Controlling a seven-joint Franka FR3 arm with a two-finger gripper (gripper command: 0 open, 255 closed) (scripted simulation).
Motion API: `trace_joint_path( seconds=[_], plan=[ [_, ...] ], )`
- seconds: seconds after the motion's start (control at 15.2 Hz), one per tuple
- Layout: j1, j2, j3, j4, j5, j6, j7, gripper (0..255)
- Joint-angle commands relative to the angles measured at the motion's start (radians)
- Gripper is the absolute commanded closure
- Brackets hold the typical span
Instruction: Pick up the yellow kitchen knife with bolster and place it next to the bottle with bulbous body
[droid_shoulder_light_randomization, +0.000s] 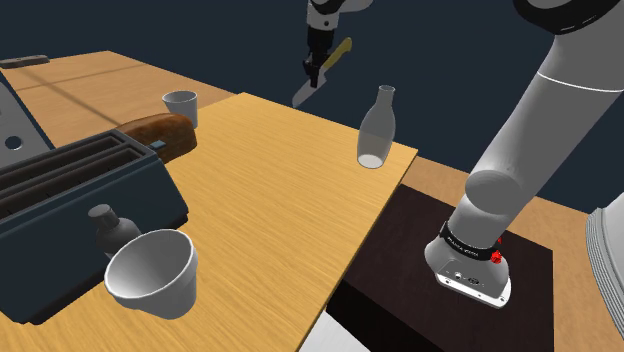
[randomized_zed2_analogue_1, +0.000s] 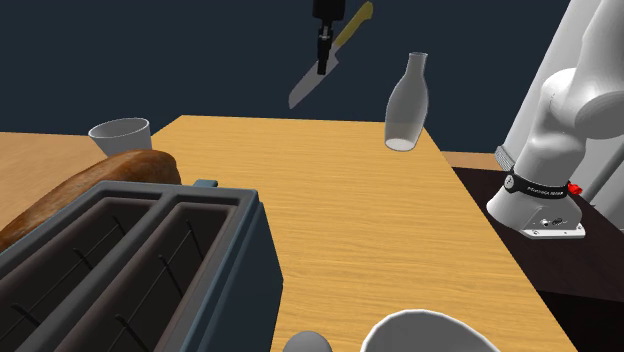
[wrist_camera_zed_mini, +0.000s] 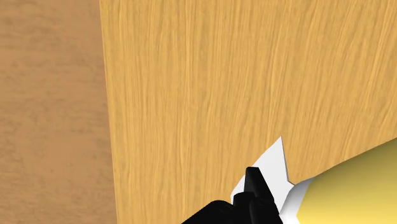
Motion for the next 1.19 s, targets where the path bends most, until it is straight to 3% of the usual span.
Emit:
trace_joint_path(
  seconds=[0.0,1.12],
  plan=[
    [0.001,0.006,0.001,-0.02,-0.001,0.027,0.002,255],
    [0.002,0.064,0.001,-0.183,-0.01,0.247,0.009,255]
  ],
)
